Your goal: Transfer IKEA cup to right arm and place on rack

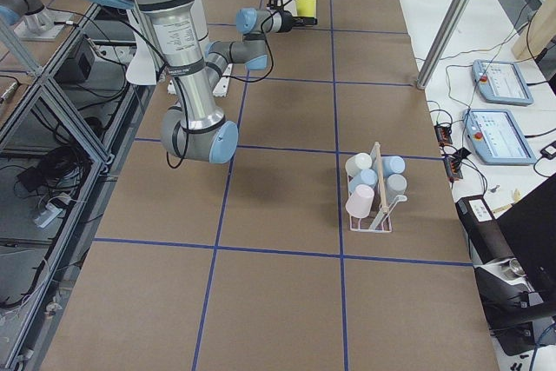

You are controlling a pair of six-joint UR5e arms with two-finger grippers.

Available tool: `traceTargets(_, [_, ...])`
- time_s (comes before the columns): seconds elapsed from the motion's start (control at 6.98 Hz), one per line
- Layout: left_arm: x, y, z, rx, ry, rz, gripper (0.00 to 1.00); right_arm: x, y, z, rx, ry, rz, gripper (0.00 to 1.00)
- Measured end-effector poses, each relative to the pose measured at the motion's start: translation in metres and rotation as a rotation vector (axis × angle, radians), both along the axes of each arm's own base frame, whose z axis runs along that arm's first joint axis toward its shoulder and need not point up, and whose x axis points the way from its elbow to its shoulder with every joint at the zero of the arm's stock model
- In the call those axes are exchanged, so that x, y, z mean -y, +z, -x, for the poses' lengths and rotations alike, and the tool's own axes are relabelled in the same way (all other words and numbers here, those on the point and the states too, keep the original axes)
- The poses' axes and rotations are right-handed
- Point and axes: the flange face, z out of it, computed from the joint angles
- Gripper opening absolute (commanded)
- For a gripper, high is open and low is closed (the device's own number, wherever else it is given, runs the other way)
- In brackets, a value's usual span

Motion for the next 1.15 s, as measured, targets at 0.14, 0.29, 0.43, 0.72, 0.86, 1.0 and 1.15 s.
traceTargets(0.14, [-0.0003,-0.0001,0.0000,0.000,0.001,-0.001,0.00,-0.0020,-0.0008,0.0006,0.002,-0.003,-0.003,0.91])
traceTargets(0.29, [-0.0009,0.0002,-0.0004,0.000,0.002,-0.002,0.00,-0.0035,-0.0021,0.0002,0.005,-0.005,-0.005,0.84])
traceTargets(0.43, [-0.0018,0.0003,-0.0014,0.001,0.004,-0.002,0.00,-0.0051,-0.0035,-0.0005,0.009,-0.008,-0.007,0.81])
traceTargets(0.72, [-0.0028,0.0008,-0.0023,0.002,0.007,-0.003,0.00,-0.0080,-0.0055,-0.0011,0.015,-0.013,-0.009,0.72])
traceTargets(0.86, [-0.0032,0.0008,-0.0021,0.002,0.007,-0.005,0.00,-0.0089,-0.0061,-0.0013,0.016,-0.014,-0.010,0.63])
traceTargets(1.0, [-0.0033,0.0007,-0.0018,0.002,0.008,-0.008,0.00,-0.0090,-0.0062,-0.0014,0.016,-0.014,-0.010,0.54])
traceTargets(1.15, [-0.0036,-0.0002,-0.0011,0.001,0.007,-0.013,0.14,-0.0086,-0.0064,-0.0020,0.014,-0.012,-0.013,0.53])
